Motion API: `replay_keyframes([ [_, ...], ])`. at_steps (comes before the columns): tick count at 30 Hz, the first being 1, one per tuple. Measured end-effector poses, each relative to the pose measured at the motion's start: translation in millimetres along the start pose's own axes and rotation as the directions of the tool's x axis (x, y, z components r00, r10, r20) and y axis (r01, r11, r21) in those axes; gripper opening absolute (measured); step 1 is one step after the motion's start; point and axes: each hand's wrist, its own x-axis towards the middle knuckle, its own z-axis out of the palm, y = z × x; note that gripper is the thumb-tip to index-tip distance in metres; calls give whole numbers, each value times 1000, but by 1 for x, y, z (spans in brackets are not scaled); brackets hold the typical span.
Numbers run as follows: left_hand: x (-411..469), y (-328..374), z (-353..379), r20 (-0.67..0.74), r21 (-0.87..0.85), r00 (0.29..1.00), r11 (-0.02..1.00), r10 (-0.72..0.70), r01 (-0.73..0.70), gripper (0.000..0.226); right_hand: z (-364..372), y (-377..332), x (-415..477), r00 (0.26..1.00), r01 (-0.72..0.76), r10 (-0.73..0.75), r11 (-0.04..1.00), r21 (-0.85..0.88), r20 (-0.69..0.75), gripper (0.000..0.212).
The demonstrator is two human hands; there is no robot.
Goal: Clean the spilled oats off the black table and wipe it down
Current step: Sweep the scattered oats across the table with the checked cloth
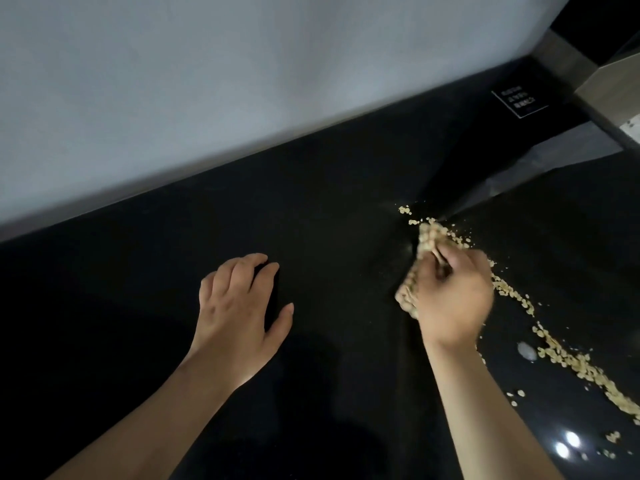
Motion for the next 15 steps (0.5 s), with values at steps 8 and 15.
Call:
replay_keyframes([
  [8, 16, 37, 10, -24, -18, 998, 998, 53, -53, 61, -42, 0, 26, 949, 85, -180, 938, 337, 260, 18],
  [15, 42, 64, 16, -35, 2, 999, 1000, 18, -18, 64, -2, -12, 120, 889, 209, -321, 919, 334, 327, 17],
])
